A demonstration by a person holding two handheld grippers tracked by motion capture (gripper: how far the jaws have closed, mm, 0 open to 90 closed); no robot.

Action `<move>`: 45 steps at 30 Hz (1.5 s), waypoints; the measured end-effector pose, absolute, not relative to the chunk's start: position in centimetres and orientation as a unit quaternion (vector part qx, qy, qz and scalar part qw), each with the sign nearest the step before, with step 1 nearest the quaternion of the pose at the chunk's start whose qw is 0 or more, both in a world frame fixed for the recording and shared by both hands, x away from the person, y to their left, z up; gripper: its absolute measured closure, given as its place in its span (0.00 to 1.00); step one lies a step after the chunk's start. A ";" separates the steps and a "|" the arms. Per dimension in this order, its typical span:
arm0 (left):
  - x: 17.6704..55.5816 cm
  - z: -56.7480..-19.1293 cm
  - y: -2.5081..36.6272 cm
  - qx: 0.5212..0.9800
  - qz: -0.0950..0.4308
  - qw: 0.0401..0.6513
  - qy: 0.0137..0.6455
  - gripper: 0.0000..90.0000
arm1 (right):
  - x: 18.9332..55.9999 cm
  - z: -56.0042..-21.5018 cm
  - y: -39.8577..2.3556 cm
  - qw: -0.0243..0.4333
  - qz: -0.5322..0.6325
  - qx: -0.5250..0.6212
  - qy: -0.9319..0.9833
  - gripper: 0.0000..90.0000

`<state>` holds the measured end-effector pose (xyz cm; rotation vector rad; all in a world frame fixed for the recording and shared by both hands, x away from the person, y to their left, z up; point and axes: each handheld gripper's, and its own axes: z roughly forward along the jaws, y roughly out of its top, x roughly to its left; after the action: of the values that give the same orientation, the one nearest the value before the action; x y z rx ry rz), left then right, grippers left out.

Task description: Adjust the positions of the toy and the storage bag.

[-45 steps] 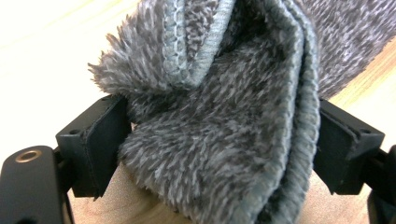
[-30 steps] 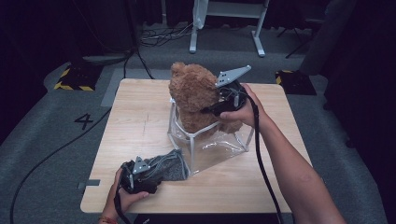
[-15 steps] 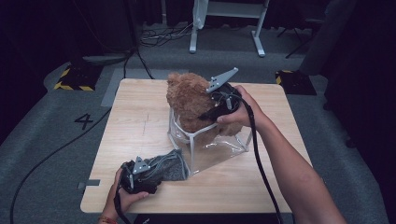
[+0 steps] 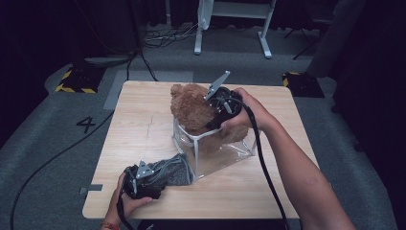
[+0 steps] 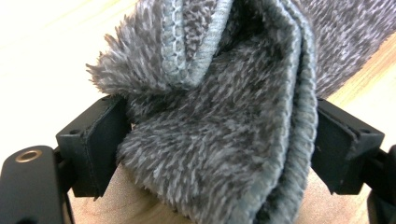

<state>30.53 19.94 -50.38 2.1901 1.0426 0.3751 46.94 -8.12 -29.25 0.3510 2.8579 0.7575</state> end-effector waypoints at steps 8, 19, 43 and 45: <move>30.6 -50.4 20.0 0.841 0.145 0.337 0.398 0.16 | 47.2 -29.7 -8.3 0.073 0.233 0.121 0.962 0.37; 30.5 -50.4 19.9 0.840 0.143 0.338 0.400 0.16 | 47.5 -30.7 -8.7 0.051 0.216 0.131 0.966 0.30; 30.5 -50.4 19.9 0.840 0.143 0.338 0.400 0.16 | 46.9 -30.0 -11.5 0.055 0.298 0.139 0.943 0.37; 30.5 -50.4 19.9 0.841 0.142 0.336 0.399 0.16 | 46.8 -30.0 -11.5 0.060 0.297 0.140 0.943 0.37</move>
<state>30.47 19.93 -50.37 2.1940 1.0392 0.3707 46.82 -11.48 -30.02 0.4238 2.8538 0.9004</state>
